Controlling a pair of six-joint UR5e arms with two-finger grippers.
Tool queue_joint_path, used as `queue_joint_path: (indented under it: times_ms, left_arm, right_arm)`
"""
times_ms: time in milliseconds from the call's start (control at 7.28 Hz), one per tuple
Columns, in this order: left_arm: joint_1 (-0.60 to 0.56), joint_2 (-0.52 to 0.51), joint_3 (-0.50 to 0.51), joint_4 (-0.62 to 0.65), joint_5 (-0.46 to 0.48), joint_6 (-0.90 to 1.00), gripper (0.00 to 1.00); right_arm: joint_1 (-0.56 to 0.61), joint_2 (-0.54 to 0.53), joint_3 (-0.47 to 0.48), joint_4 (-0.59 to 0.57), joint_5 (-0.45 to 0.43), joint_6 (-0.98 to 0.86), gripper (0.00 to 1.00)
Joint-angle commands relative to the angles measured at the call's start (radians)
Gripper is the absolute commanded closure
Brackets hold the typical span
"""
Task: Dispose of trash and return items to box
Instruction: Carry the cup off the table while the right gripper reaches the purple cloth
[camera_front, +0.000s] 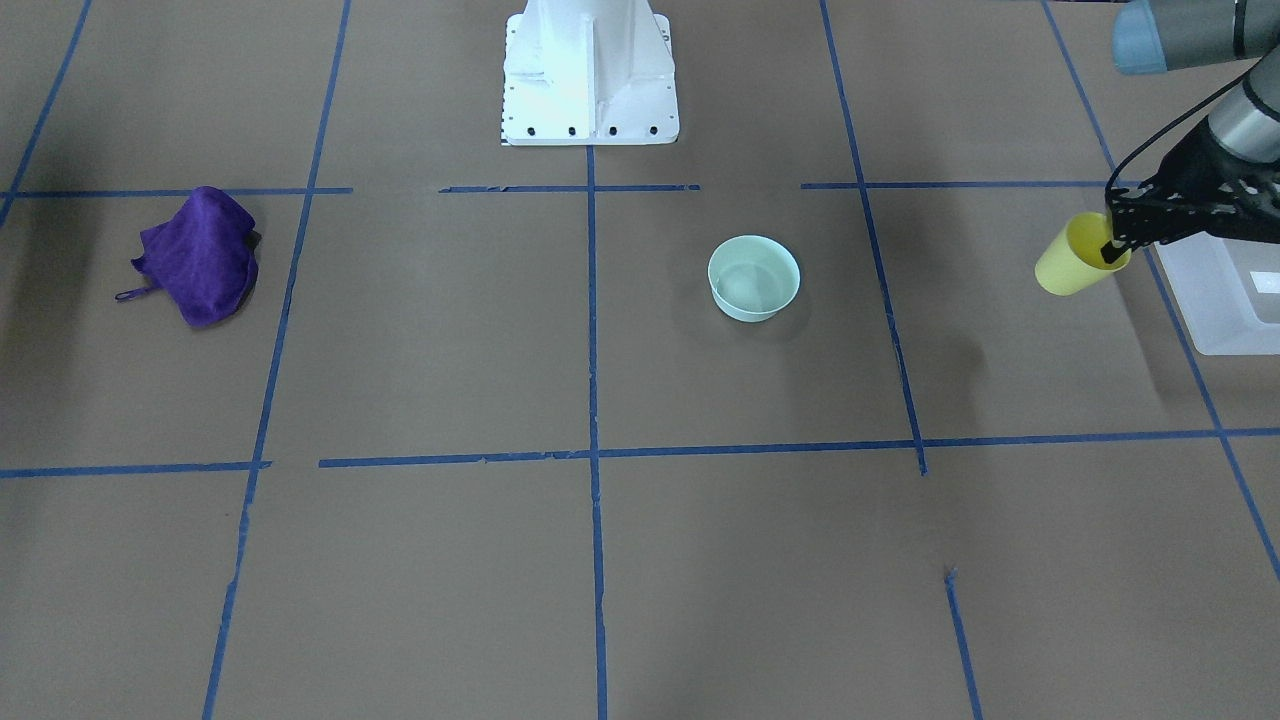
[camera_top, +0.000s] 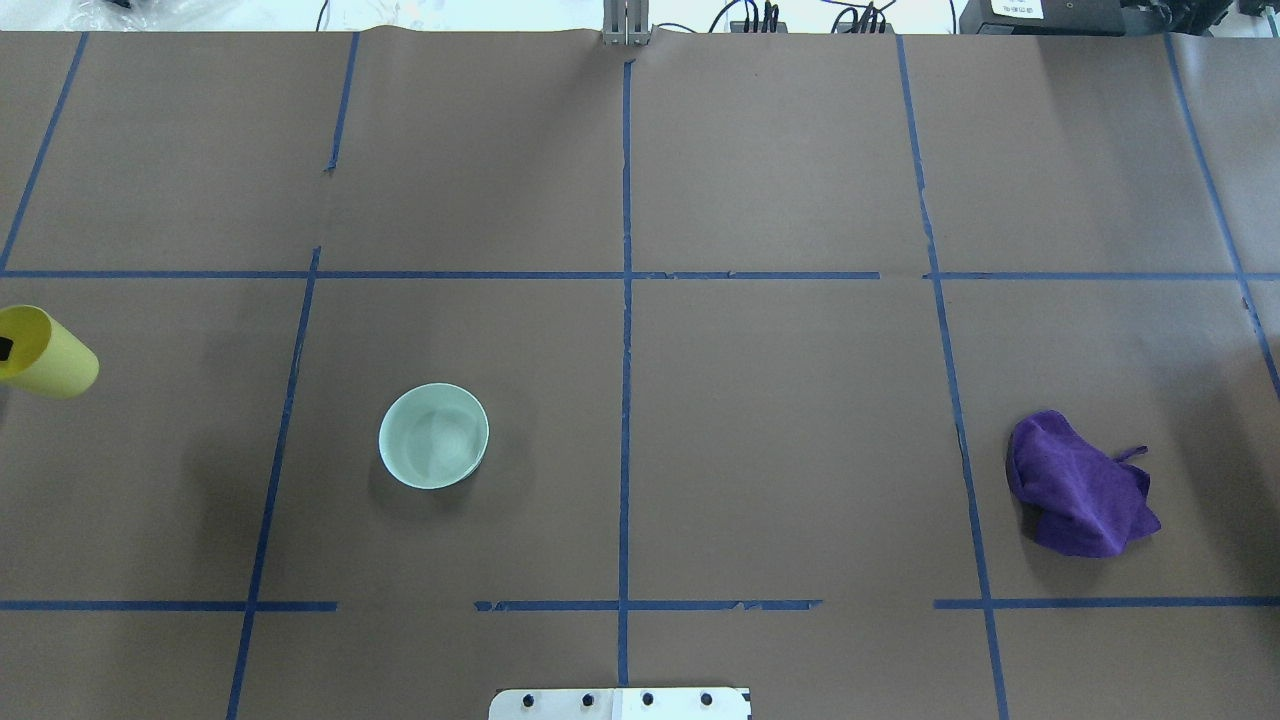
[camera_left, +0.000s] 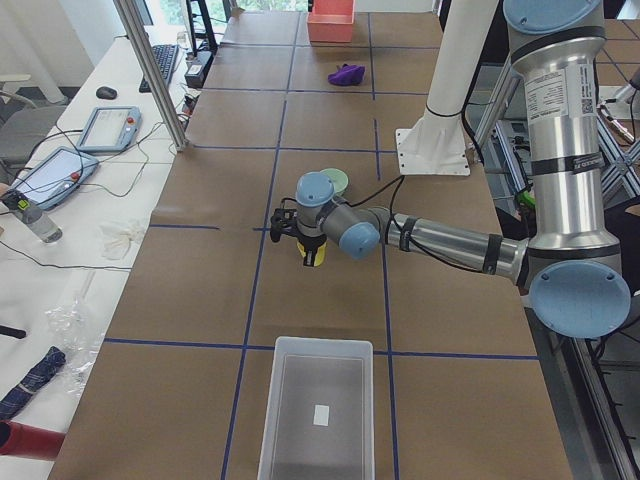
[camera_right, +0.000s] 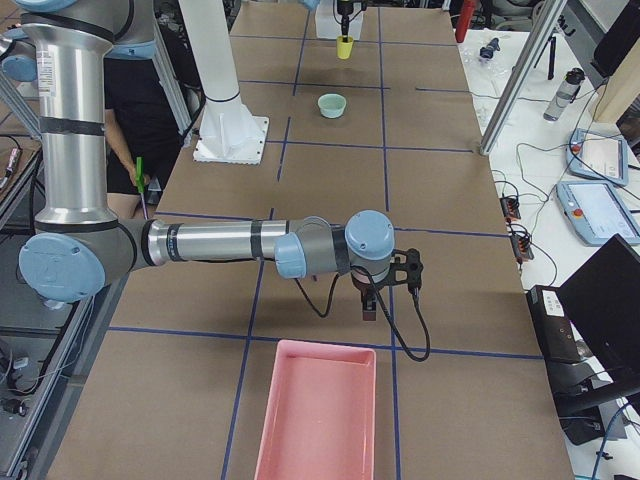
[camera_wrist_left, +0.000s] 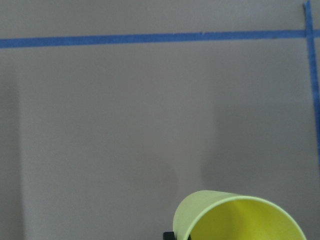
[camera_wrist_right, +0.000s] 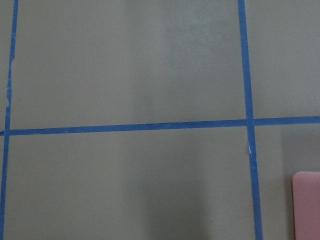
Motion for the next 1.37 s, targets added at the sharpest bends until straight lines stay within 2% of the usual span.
queue_joint_path:
  times_ms: [0,137,275,549,687,962,1236]
  left_arm:
    - [-0.135,-0.091,-0.017,0.214,0.006,0.202,1.0]
    - [-0.179,-0.127,-0.017,0.269,0.057,0.259,1.0]
    - [-0.228,-0.159,-0.007,0.334,0.083,0.344,1.0]
    - [-0.308,-0.205,0.012,0.408,0.085,0.468,1.0]
    - [-0.334,-0.207,0.03,0.408,0.085,0.505,1.0]
    - [-0.351,-0.21,0.038,0.409,0.085,0.549,1.0]
    - [-0.354,-0.212,0.053,0.408,0.085,0.563,1.0]
  right_arm:
    - [-0.144,-0.056,0.033,0.161,-0.061,0.205,0.0]
    - [-0.245,-0.089,0.107,0.161,-0.14,0.29,0.0]
    - [-0.323,-0.102,0.175,0.161,-0.154,0.404,0.0]
    - [-0.524,-0.163,0.299,0.16,-0.292,0.536,0.0]
    - [-0.574,-0.177,0.306,0.16,-0.305,0.543,0.0]
    - [-0.78,-0.173,0.306,0.16,-0.476,0.627,0.0]
    - [-0.844,-0.168,0.308,0.16,-0.5,0.635,0.0]
